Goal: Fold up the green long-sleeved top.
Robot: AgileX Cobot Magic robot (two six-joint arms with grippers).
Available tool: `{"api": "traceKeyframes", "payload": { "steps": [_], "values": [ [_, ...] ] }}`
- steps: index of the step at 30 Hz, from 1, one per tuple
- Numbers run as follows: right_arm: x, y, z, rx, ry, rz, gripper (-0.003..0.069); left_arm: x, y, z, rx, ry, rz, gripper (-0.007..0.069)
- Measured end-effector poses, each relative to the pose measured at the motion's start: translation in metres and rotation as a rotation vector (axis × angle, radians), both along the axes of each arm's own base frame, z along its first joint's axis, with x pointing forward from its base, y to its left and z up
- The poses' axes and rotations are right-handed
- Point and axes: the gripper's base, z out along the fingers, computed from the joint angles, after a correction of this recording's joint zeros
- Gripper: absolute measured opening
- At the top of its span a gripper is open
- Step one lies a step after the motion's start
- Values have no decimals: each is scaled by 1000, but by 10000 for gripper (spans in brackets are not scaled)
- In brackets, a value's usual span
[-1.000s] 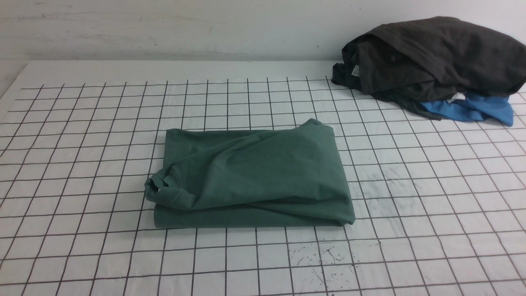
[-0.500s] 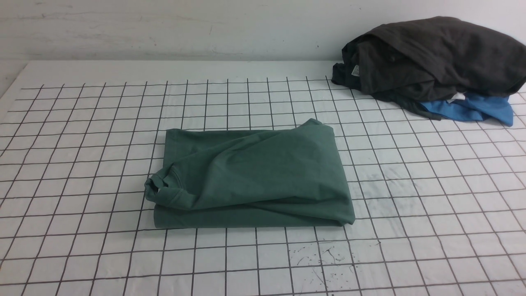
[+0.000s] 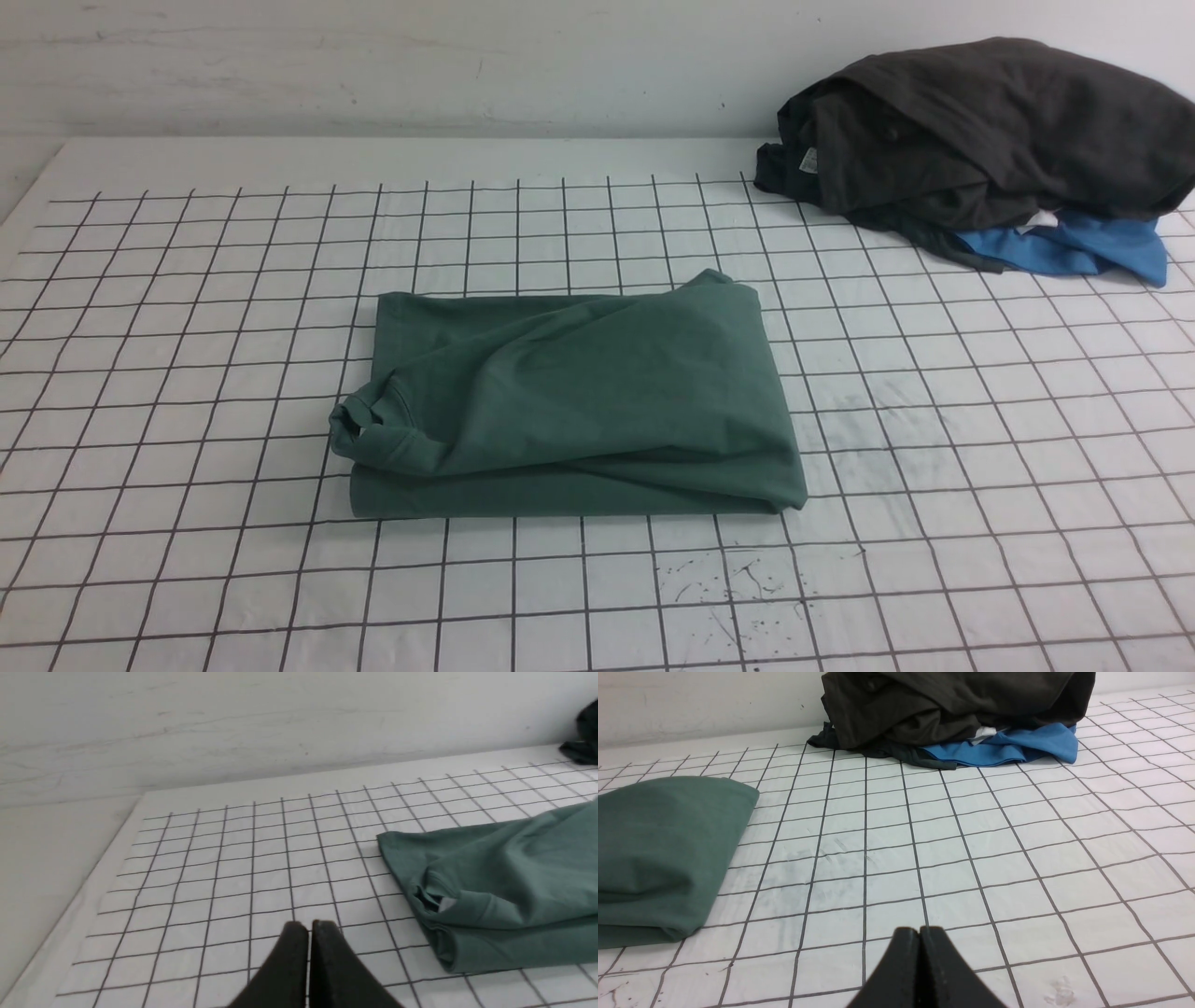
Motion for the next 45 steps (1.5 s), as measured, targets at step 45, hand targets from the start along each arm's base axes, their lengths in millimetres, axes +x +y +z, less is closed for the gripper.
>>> {"api": "traceKeyframes", "payload": {
  "steps": [45],
  "values": [
    [0, 0, 0, -2, 0, 0, -14, 12, 1, -65, -8, 138, 31, -7]
  ]
}}
